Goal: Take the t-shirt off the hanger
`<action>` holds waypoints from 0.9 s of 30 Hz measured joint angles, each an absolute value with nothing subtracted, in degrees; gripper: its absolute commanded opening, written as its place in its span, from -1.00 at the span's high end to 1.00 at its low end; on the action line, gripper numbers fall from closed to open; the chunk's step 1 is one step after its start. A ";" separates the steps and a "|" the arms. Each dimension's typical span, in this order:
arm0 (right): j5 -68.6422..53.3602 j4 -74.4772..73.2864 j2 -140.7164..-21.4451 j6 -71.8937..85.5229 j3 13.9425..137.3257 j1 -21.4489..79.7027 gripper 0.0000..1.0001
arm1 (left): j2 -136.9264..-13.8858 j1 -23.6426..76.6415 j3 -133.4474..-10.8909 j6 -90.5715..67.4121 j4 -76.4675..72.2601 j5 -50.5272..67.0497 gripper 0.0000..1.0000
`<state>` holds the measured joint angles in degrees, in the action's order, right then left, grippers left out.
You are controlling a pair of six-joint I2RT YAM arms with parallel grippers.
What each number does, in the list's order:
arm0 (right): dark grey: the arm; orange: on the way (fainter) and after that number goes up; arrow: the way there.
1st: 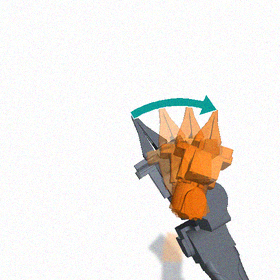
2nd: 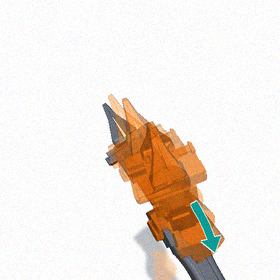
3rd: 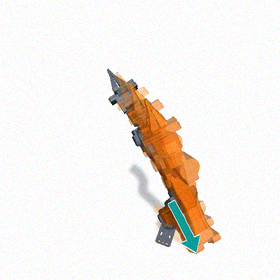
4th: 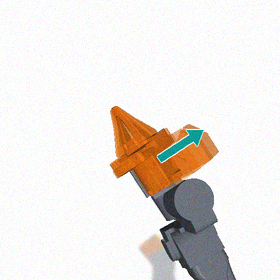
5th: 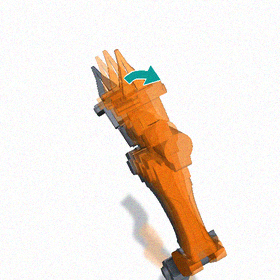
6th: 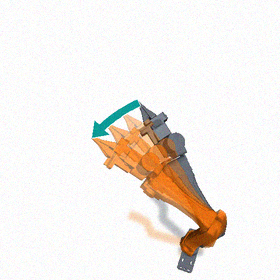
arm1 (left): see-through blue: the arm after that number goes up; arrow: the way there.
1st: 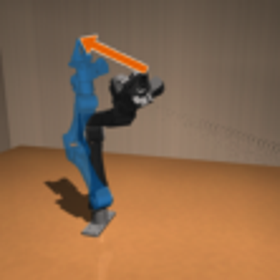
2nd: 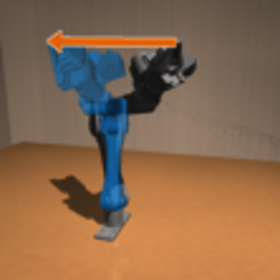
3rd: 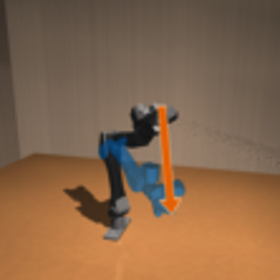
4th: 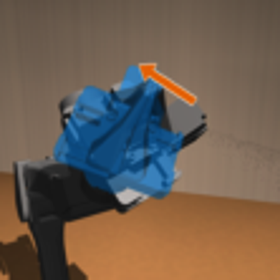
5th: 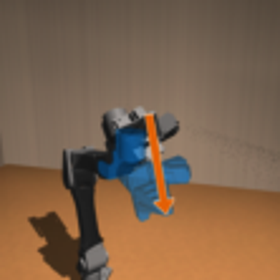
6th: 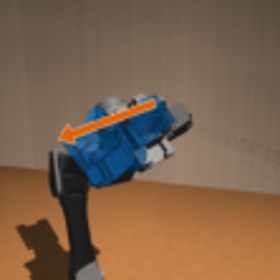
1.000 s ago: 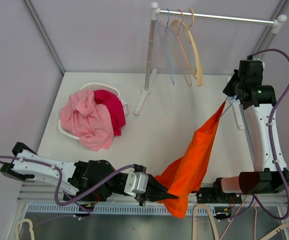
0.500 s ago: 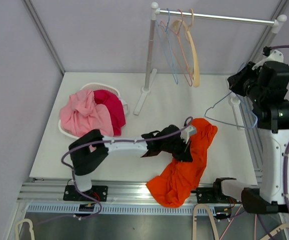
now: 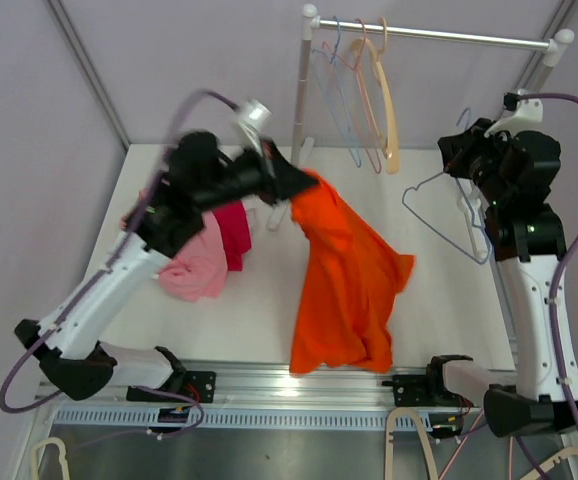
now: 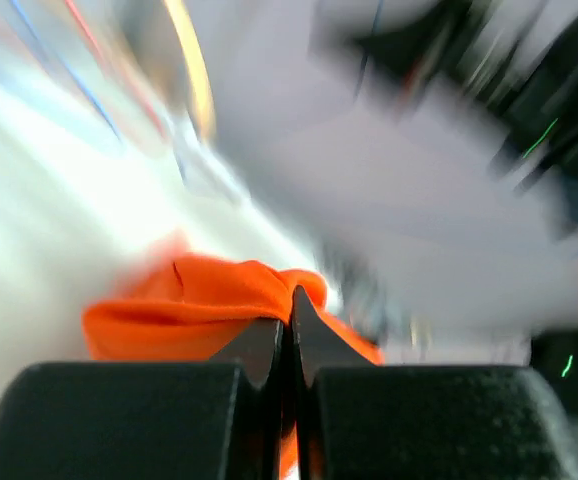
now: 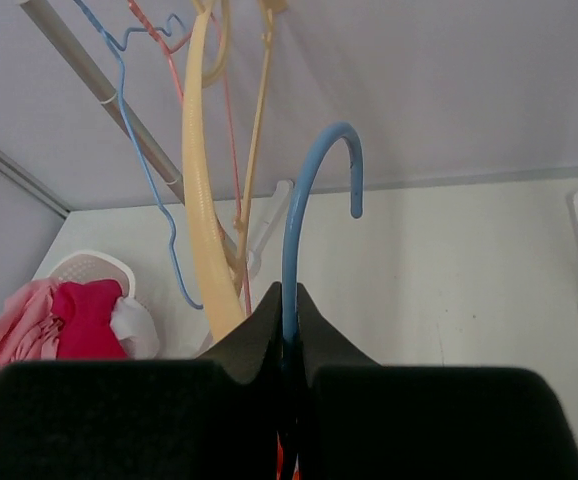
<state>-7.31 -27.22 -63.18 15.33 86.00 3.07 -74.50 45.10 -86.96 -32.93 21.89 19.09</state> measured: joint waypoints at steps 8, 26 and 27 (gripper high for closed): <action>-11.84 -15.46 -72.47 11.97 87.81 3.07 1.00 | -92.42 16.43 -145.01 -35.05 30.37 30.04 0.99; -17.30 7.44 -95.31 9.34 103.37 3.09 1.00 | -69.32 -12.56 -71.18 -46.46 9.02 32.21 0.99; -17.56 7.46 -96.73 9.32 104.71 3.16 1.00 | -67.92 -12.62 -66.87 -46.74 7.92 32.12 0.99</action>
